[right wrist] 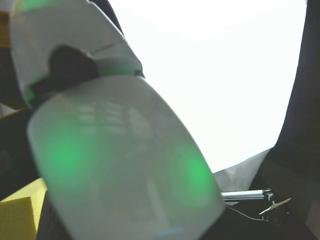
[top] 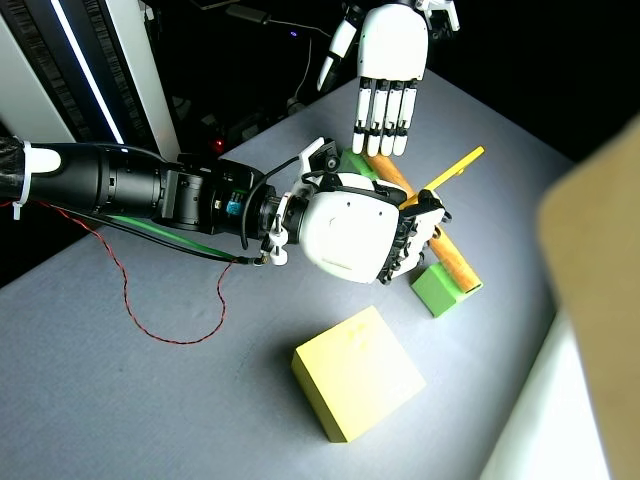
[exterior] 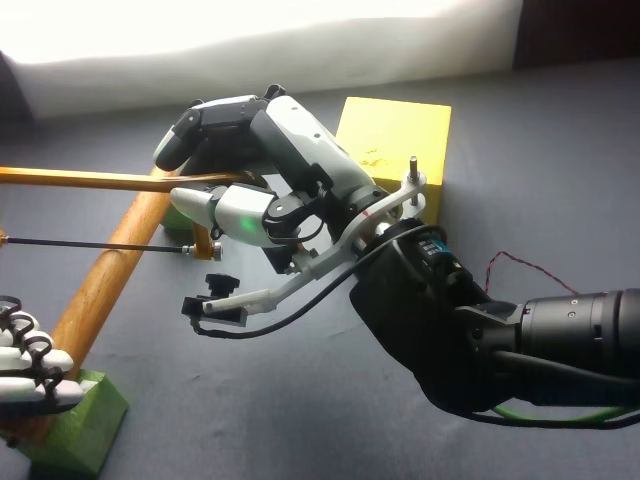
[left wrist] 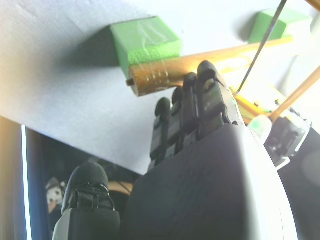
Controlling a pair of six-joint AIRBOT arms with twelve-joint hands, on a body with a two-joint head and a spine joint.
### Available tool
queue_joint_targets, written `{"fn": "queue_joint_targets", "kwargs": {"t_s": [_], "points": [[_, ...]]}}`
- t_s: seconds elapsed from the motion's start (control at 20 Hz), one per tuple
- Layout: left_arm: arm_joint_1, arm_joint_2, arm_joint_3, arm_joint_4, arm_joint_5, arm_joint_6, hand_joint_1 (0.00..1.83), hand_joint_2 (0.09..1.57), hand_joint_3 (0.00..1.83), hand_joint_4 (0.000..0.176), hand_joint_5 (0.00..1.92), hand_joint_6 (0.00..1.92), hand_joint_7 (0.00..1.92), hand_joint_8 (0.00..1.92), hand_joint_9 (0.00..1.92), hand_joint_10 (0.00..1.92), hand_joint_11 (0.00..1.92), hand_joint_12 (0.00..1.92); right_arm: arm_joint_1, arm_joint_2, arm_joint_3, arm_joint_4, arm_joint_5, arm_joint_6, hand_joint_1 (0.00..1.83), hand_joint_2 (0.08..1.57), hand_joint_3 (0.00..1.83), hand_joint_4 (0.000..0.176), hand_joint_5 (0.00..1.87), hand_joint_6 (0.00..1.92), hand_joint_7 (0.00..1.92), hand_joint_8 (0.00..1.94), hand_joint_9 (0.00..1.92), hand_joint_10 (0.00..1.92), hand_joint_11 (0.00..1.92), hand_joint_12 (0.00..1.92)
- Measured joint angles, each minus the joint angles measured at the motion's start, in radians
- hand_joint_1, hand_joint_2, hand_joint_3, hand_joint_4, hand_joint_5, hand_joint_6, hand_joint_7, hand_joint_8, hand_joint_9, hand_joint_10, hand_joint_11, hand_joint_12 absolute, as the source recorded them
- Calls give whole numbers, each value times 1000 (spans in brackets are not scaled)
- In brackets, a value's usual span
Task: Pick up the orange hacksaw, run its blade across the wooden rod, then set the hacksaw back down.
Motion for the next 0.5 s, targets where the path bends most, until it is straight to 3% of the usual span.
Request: {"fn": "queue_joint_targets", "kwargs": {"t_s": [0.25,0.5], "points": [[0,-1,0,0,-1,0,0,1197,0,0,124,1,106,1,78,1,0,196,-27,53,-16,-145,-26,47,1380,1112,2,0,867,938,970,1035,1024,1191,883,1263],[0,-1,0,0,0,0,0,1193,0,0,106,1,89,2,60,0,0,154,-66,160,-82,-184,-39,39,1380,1109,0,0,882,928,983,1015,1021,1187,867,1279]]}}
